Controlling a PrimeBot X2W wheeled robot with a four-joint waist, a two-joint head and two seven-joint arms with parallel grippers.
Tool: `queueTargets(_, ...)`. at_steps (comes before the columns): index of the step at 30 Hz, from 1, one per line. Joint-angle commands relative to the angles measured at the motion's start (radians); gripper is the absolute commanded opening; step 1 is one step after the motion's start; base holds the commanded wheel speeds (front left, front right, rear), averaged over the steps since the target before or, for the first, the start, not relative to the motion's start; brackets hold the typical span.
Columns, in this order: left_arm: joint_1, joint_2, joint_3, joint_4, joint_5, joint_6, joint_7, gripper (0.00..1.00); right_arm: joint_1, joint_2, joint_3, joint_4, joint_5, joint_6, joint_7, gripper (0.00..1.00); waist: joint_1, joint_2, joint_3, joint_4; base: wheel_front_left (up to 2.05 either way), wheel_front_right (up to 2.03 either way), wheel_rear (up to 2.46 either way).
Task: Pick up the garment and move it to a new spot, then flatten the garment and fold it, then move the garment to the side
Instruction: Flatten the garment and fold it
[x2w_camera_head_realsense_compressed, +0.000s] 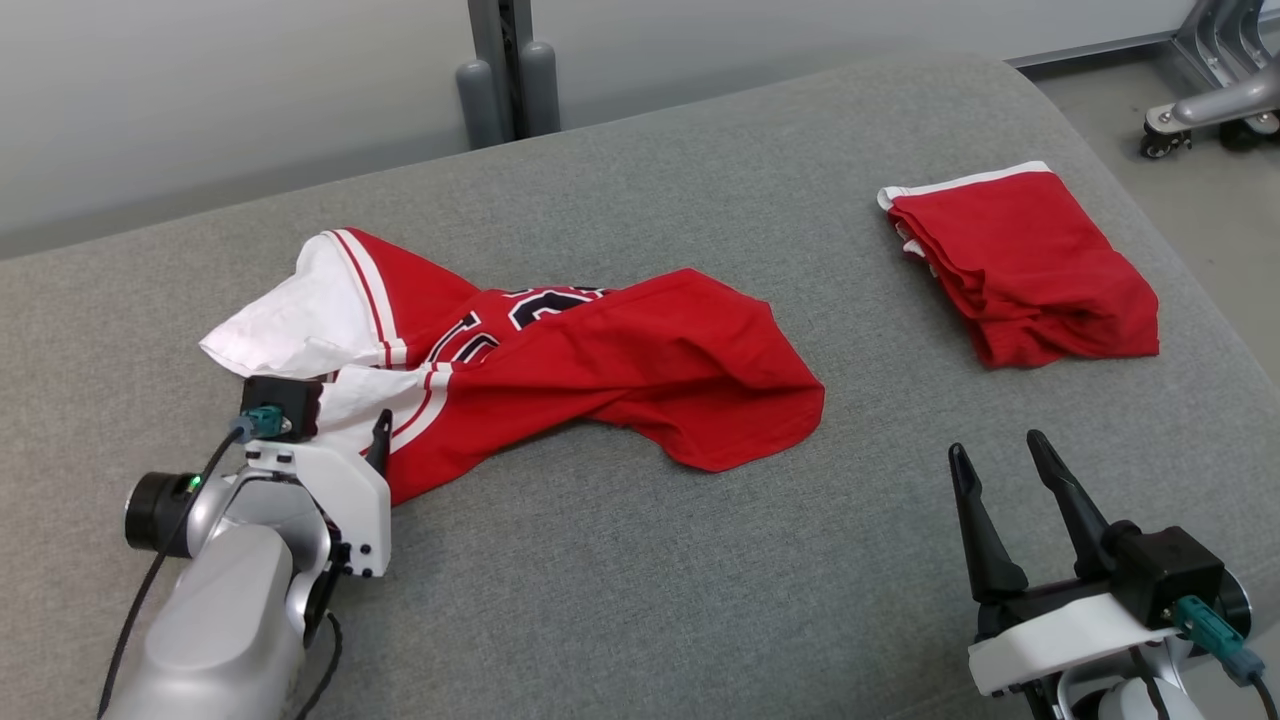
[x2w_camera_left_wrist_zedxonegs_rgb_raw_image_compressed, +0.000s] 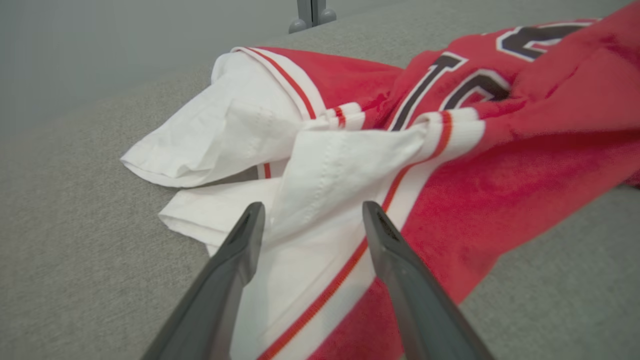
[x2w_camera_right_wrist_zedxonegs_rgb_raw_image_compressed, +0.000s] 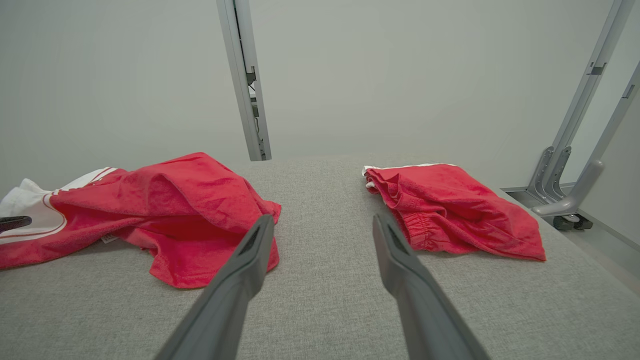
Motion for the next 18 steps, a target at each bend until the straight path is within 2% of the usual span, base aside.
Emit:
queueTargets(1, -0.029, 0.009, -0.001, 0.009, 0.009, 0.0, -0.007, 1.0, -0.014, -0.004, 0.0, 0.003, 0.004, 0.0, -0.008, 1.0, 0.0, 0.0, 0.003, -0.003, 0.0, 0.0, 0.0)
queueTargets(2, -0.036, 0.009, -0.004, 0.022, 0.01, 0.001, -0.015, 1.0, -0.016, -0.004, 0.0, 0.003, 0.005, 0.0, -0.008, 1.0, 0.0, 0.0, 0.005, -0.004, 0.0, 0.0, 0.0)
queueTargets(3, -0.041, 0.008, -0.006, 0.035, 0.011, 0.001, -0.021, 0.84, -0.017, -0.004, 0.0, 0.005, 0.006, 0.0, -0.007, 1.0, 0.0, 0.0, 0.005, -0.005, 0.0, 0.0, 0.0)
queueTargets(4, -0.046, 0.006, -0.01, 0.048, 0.014, -0.002, -0.029, 0.17, -0.018, -0.004, -0.001, 0.006, 0.008, 0.0, -0.008, 1.0, 0.0, 0.0, 0.003, -0.004, 0.0, 0.0, 0.0)
queueTargets(5, -0.054, 0.003, -0.012, 0.057, 0.015, -0.004, -0.039, 0.0, -0.018, -0.004, -0.002, 0.006, 0.009, 0.0, -0.008, 1.0, 0.0, 0.0, 0.001, -0.002, 0.0, 0.0, 0.0)
queueTargets(12, -0.071, -0.017, -0.033, 0.118, 0.024, -0.005, -0.126, 0.0, -0.001, -0.004, -0.018, 0.008, -0.005, 0.0, -0.008, 1.0, 0.0, 0.0, -0.05, 0.037, 0.0, 0.0, 0.0)
queueTargets(18, -0.058, -0.024, -0.053, 0.111, 0.036, -0.016, -0.219, 0.0, 0.026, -0.004, -0.034, 0.008, -0.014, 0.0, -0.008, 1.0, 0.0, 0.0, -0.108, 0.106, 0.0, 0.0, 0.0)
